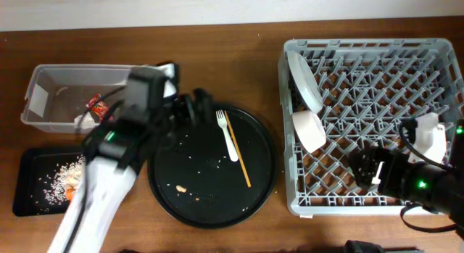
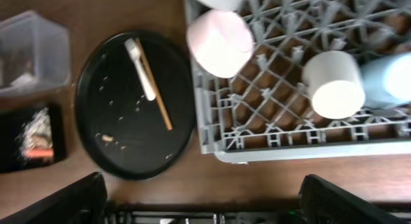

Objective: Sort waste into correct bins and load items into the dishwasher rack
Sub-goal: 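Pass the grey plate to the right gripper and stand it in the rack, then pick the white fork with the right gripper and drop it in the rack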

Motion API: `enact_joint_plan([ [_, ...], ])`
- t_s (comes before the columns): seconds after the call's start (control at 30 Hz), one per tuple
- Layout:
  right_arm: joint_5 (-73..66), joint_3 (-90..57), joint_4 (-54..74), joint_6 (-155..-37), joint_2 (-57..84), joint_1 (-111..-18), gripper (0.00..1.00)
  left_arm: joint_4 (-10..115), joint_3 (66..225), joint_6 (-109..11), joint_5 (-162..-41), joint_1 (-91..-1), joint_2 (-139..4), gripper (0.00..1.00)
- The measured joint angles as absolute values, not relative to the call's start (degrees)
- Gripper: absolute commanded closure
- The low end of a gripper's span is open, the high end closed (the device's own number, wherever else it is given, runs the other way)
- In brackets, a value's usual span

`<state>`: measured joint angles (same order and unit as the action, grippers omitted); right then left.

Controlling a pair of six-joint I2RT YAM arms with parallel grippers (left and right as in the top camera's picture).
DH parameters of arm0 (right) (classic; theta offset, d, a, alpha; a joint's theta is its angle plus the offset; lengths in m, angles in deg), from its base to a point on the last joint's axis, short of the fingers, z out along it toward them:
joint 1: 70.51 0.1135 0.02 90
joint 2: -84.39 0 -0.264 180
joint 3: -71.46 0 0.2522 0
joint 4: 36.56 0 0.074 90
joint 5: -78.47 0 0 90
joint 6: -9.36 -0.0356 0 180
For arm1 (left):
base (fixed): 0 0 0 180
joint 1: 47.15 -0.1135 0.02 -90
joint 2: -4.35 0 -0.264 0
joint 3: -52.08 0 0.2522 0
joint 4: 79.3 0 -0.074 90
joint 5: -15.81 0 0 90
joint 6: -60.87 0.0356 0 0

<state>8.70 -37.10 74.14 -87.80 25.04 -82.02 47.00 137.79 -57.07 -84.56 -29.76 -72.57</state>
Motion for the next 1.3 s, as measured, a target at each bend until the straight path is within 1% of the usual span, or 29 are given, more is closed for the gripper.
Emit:
enact_joint_plan([
  [0.07,11.23,-35.24,74.04,-85.70,25.12,-81.27,0.08,34.71,138.00,-54.06,-74.29,-29.70,-64.14,0.00],
  [0.1,13.07,-33.28,73.69,-84.43,25.10,-78.85,0.08,28.13,137.70,-53.27,-70.29,-29.65,-62.47,0.00],
  [0.17,14.09,-28.79,68.88,-83.60,25.23,-72.01,0.09,20.62,137.52,-52.48,-67.01,-30.18,-61.91,0.00],
  [0.27,12.02,-20.97,54.63,-88.54,22.50,-57.41,0.07,14.08,137.31,-52.48,-65.59,-36.95,-61.73,0.00],
  [0.3,7.65,-20.14,49.21,-91.67,17.87,-48.97,0.08,13.05,137.31,-52.48,-65.83,-40.78,-61.51,0.00],
  [0.33,5.64,-20.03,46.69,-93.46,14.22,-44.34,0.10,12.81,137.31,-52.48,-66.55,-43.75,-61.08,0.00],
  [0.37,1.20,-19.90,43.85,-96.52,10.26,-40.18,0.16,12.75,137.33,-52.50,-67.23,-46.31,-60.88,0.00],
  [0.4,-2.89,-20.18,37.93,-100.15,0.97,-34.09,0.24,11.59,137.31,-52.48,-67.47,-50.81,-60.51,0.00],
  [0.43,-4.66,-20.07,35.20,-102.03,-6.31,-31.75,0.32,10.69,137.31,-52.48,-67.54,-53.37,-60.44,0.00],
  [0.47,-5.86,-19.68,31.33,-103.69,-12.67,-31.27,0.38,10.04,137.24,-52.46,-67.82,-54.33,-60.38,0.00],
  [0.53,-6.80,-19.62,21.93,-104.87,-20.73,-31.29,0.39,9.86,137.24,-52.48,-67.80,-54.66,-60.20,0.00],
  [0.63,-6.60,-19.53,15.61,-104.58,-24.58,-31.29,0.39,9.77,137.22,-52.48,-67.97,-54.68,-60.20,0.00],
  [0.7,-5.49,-19.70,9.16,-102.75,-27.09,-31.29,0.39,9.75,137.22,-52.48,-67.97,-54.68,-60.18,0.00],
  [0.8,-5.10,-19.68,7.07,-101.26,-30.24,-31.29,0.42,9.75,137.22,-52.48,-67.97,-54.68,-60.18,0.00],
  [0.83,-6.01,-19.68,6.91,-101.13,-31.16,-31.29,0.44,9.77,137.22,-52.48,-67.97,-54.68,-60.18,0.00],
  [0.87,-6.82,-19.68,6.87,-101.13,-31.51,-31.33,0.50,9.77,137.22,-52.48,-67.97,-54.68,-60.18,0.00],
  [0.9,-7.30,-19.68,6.89,-100.80,-32.47,-31.33,0.59,9.77,137.22,-52.48,-67.97,-54.68,-60.18,0.00],
  [0.97,-8.20,-19.77,6.96,-100.54,-32.93,-31.31,0.73,9.75,137.22,-52.48,-68.00,-54.68,-60.18,0.00],
  [1.07,-8.72,-20.14,8.68,-100.28,-32.99,-31.35,0.73,9.77,137.22,-52.48,-67.97,-54.68,-60.18,0.00],
  [1.13,-8.72,-21.10,12.81,-100.30,-32.91,-31.35,0.76,9.80,137.22,-52.48,-68.00,-54.68,-60.18,0.00],
  [1.2,-8.75,-23.05,17.86,-100.19,-32.16,-31.35,0.76,9.75,137.22,-52.48,-68.00,-54.68,-60.18,0.00],
  [1.3,-8.77,-27.86,25.40,-100.15,-26.31,-31.35,0.76,9.75,137.22,-52.48,-68.00,-54.68,-60.18,0.00],
])
